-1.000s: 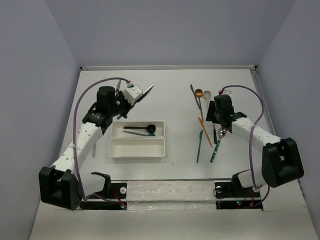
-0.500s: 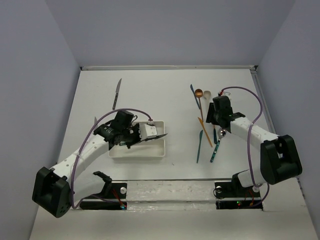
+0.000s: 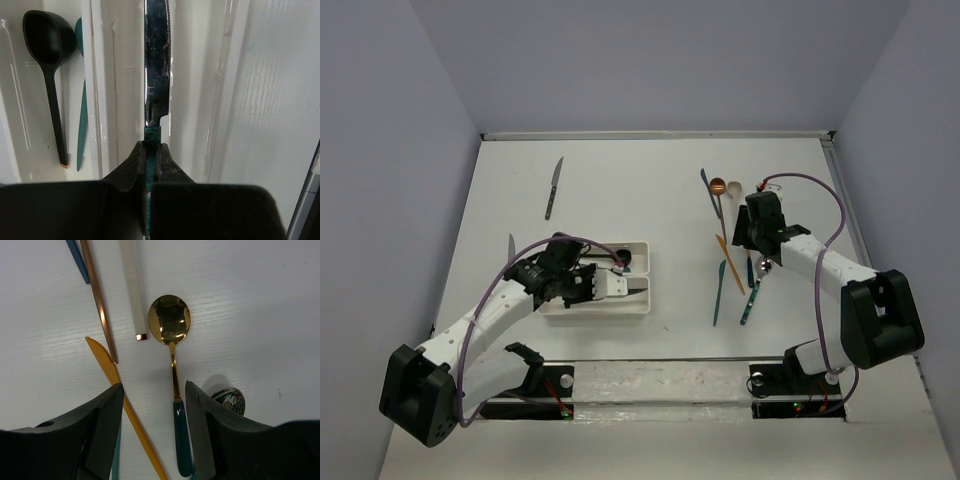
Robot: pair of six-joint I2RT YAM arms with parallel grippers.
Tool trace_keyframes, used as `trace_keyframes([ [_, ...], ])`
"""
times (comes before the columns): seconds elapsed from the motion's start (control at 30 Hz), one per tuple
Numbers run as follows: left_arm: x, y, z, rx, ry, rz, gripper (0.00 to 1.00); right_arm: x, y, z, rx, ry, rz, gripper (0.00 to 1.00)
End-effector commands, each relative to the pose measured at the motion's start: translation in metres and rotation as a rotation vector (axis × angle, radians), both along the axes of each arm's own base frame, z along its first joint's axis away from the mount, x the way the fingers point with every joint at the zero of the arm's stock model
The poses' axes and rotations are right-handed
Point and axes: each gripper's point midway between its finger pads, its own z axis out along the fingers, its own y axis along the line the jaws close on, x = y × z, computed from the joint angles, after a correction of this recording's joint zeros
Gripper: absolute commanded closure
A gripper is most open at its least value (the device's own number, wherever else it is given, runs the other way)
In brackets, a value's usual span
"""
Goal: Sort the eating utensils into containers
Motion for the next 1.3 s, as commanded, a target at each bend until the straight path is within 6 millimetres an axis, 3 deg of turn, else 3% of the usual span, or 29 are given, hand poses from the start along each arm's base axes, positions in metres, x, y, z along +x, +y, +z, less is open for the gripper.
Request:
trace_keyframes([
  [0.0,-0.005,0.009,-0.01,0.037,-0.012,-0.027,1.0,0.004,-0.004,0.003,-0.009,-0.024,-0.024,0.42],
  [0.07,-0.003,0.01,-0.012,0.041,-0.02,-0.019,0.96,0.005,-0.004,0.001,-0.009,-0.021,-0.023,0.42],
  [0.17,0.003,0.011,-0.007,0.043,-0.04,0.016,0.48,0.005,-0.003,0.0,-0.009,-0.018,-0.022,0.42],
  [0.23,0.009,0.009,0.004,0.026,-0.054,0.048,0.35,0.005,-0.003,0.0,-0.01,-0.018,-0.021,0.42],
  [0.47,0.06,0.0,0.058,-0.096,-0.196,0.311,0.26,0.005,-0.003,0.0,-0.009,-0.015,-0.017,0.42],
  [0.57,0.098,0.002,0.104,-0.204,-0.315,0.509,0.23,0.005,-0.003,-0.002,-0.013,-0.01,-0.017,0.42],
  [0.67,0.14,0.035,0.142,-0.268,-0.414,0.742,0.22,0.005,-0.004,-0.003,-0.019,-0.008,-0.019,0.42],
  [0.7,0.152,0.034,0.162,-0.356,-0.411,0.754,0.21,0.005,-0.004,-0.004,-0.018,-0.006,-0.02,0.42],
  [0.73,0.165,0.042,0.156,-0.359,-0.374,0.791,0.21,0.005,-0.004,-0.005,-0.019,-0.005,-0.02,0.42],
  [0.77,0.181,0.07,0.156,-0.364,-0.364,0.884,0.21,0.005,-0.004,-0.005,-0.019,-0.006,-0.019,0.42],
  [0.87,0.223,0.104,0.138,-0.352,-0.288,1.057,0.22,0.005,-0.003,-0.004,-0.014,-0.011,-0.016,0.42],
  [0.9,0.23,0.108,0.128,-0.341,-0.252,1.086,0.21,0.005,-0.003,-0.004,-0.013,-0.011,-0.015,0.42],
  [0.93,0.244,0.107,0.133,-0.366,-0.232,1.087,0.21,0.005,-0.003,-0.004,-0.011,-0.014,-0.016,0.41],
  [0.97,0.256,0.106,0.104,-0.345,-0.146,1.116,0.21,0.004,-0.003,-0.005,-0.013,-0.011,-0.015,0.41],
  [1.0,0.267,0.107,0.11,-0.369,-0.12,1.118,0.2,0.004,-0.003,-0.005,-0.012,-0.009,-0.014,0.41],
  [1.03,0.277,0.107,0.082,-0.341,-0.05,1.137,0.2,0.005,-0.003,-0.004,-0.012,-0.013,-0.013,0.41],
  [1.07,0.284,0.107,0.075,-0.347,-0.022,1.159,0.2,0.005,-0.003,-0.005,-0.014,-0.011,-0.014,0.41],
  [1.17,0.307,0.11,0.054,-0.323,0.011,1.187,0.2,0.005,-0.003,-0.005,-0.017,-0.01,-0.016,0.41],
  [1.2,0.316,0.112,0.057,-0.321,-0.008,1.197,0.2,0.005,-0.003,-0.006,-0.018,-0.007,-0.016,0.41],
  [1.27,0.324,0.118,0.032,-0.272,0.018,1.221,0.2,0.005,-0.003,-0.006,-0.015,-0.008,-0.014,0.41],
])
